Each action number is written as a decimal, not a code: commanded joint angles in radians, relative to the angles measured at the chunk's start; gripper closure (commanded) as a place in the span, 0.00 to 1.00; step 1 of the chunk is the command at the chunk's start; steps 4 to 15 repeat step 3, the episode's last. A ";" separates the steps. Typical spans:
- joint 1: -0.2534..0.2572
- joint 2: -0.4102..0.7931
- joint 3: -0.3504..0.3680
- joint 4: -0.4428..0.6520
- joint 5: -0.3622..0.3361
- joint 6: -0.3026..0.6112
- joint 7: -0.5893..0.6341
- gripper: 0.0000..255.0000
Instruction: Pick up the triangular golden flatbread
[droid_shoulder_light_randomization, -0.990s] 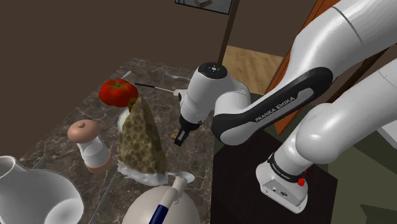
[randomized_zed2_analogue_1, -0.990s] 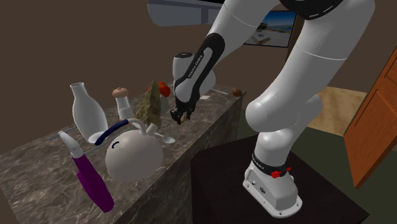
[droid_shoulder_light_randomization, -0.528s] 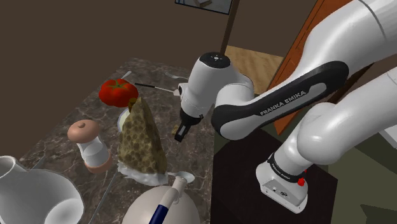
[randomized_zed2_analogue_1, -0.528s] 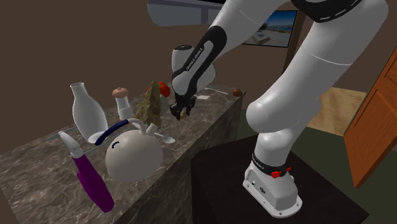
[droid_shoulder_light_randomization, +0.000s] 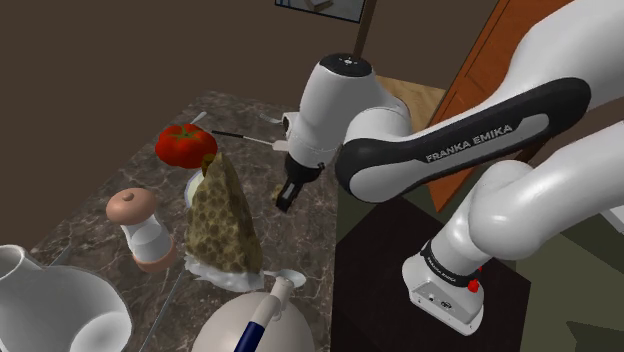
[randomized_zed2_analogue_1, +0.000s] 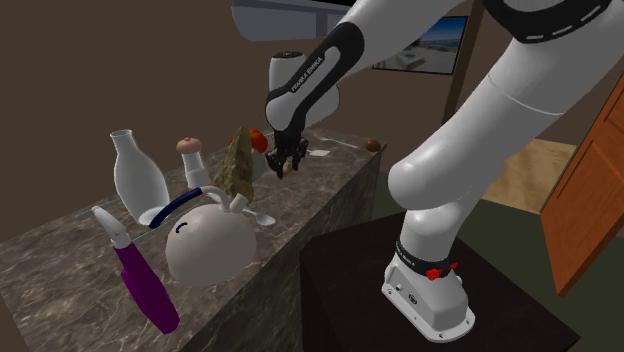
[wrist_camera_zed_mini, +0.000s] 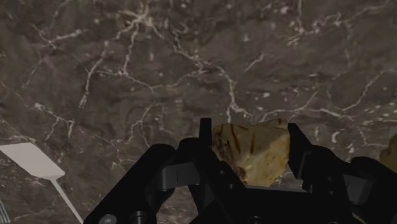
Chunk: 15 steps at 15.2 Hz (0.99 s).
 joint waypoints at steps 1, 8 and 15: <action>0.006 -0.020 -0.009 0.015 0.006 -0.035 -0.006 1.00; 0.007 -0.022 -0.009 0.016 0.006 -0.038 -0.006 1.00; 0.007 -0.022 -0.009 0.016 0.006 -0.038 -0.006 1.00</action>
